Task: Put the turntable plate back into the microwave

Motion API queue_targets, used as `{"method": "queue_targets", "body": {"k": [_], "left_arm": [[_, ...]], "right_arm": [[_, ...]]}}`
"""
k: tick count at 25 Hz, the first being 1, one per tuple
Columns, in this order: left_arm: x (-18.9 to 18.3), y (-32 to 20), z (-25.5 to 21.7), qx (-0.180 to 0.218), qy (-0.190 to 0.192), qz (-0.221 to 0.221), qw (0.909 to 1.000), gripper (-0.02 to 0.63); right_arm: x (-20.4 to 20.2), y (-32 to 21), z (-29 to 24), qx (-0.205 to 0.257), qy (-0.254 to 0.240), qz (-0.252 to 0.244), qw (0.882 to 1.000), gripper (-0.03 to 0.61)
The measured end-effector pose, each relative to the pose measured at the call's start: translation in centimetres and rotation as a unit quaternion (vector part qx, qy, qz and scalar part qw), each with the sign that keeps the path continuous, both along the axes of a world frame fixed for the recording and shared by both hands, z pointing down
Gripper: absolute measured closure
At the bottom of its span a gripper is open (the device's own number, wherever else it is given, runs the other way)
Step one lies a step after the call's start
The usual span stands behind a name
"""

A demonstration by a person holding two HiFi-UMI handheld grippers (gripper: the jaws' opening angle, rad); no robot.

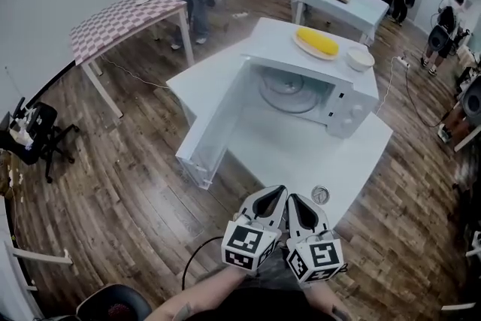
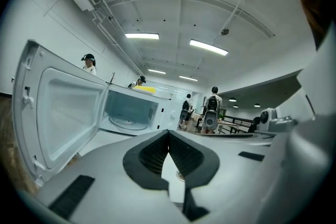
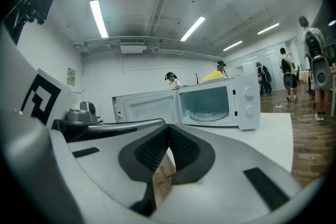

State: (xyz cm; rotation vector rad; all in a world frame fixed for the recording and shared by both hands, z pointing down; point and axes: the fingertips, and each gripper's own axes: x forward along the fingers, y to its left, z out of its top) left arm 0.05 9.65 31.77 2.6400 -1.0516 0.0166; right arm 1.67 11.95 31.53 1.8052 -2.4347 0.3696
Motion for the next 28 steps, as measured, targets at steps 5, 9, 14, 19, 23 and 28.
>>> {"method": "queue_targets", "body": {"k": [5, 9, 14, 19, 23, 28], "left_arm": [[0.4, 0.1, -0.5, 0.015, -0.007, 0.006, 0.9998, 0.6], [0.3, 1.0, -0.1, 0.014, -0.017, 0.01, 0.9997, 0.601], [0.5, 1.3, 0.5, 0.005, -0.027, 0.02, 0.9994, 0.601], [0.6, 1.4, 1.1, 0.0, -0.036, 0.029, 0.9989, 0.601], [0.5, 1.3, 1.7, -0.001, -0.042, 0.034, 0.9985, 0.601], [-0.7, 1.6, 1.6, 0.001, -0.042, 0.026, 0.9988, 0.6]], "right_arm": [[0.3, 0.1, -0.6, 0.013, 0.017, 0.013, 1.0, 0.558], [0.2, 0.7, 0.4, 0.001, 0.014, 0.019, 1.0, 0.558], [0.3, 1.0, 1.1, -0.011, 0.018, 0.033, 0.999, 0.558], [0.5, 0.8, 1.3, -0.016, 0.019, 0.046, 0.999, 0.558], [0.2, 0.7, 1.5, -0.019, 0.033, 0.052, 0.998, 0.558], [-1.1, 1.0, 1.8, -0.016, 0.04, 0.045, 0.998, 0.558]]}}
